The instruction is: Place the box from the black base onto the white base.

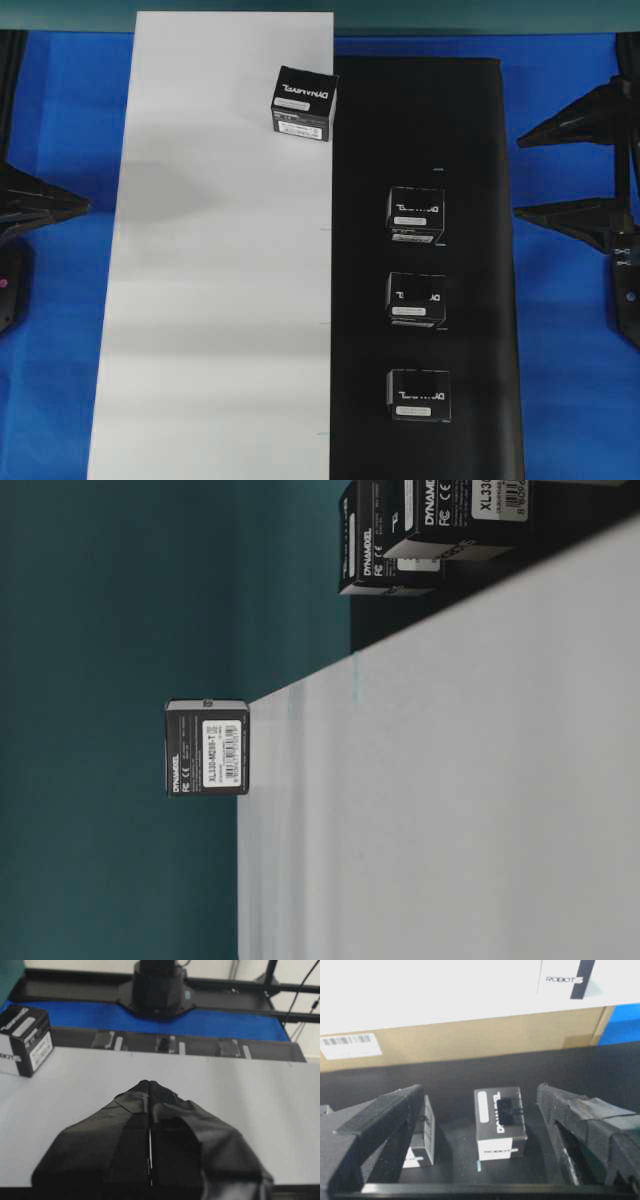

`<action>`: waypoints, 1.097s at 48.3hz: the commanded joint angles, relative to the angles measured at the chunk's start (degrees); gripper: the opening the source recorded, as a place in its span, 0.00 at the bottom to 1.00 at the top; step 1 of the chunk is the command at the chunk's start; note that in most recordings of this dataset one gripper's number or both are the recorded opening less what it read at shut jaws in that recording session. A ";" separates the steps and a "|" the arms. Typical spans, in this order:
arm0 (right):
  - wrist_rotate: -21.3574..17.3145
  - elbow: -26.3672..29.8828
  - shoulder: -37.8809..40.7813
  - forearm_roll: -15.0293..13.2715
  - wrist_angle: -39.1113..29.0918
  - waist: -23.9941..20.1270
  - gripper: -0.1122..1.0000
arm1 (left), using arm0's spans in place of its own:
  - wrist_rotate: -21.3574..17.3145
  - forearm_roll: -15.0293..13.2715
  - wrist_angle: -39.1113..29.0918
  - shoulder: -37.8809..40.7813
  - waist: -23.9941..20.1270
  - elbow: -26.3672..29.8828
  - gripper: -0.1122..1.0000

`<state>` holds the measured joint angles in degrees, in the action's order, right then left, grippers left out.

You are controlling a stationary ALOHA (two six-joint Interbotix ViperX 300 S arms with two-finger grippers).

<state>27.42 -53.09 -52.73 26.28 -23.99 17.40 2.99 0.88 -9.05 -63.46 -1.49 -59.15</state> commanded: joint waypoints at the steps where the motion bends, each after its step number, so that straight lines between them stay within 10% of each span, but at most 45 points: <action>1: 0.00 0.44 0.18 0.26 0.53 0.00 1.00 | -0.09 0.09 0.53 0.70 0.18 0.97 0.05; 53: 0.00 -2.29 -3.34 0.18 0.62 -0.35 1.00 | -0.09 0.18 0.53 0.97 0.18 0.97 0.05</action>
<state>27.42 -55.46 -55.46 26.28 -23.91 17.14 2.99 0.79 -9.05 -63.02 -1.41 -59.15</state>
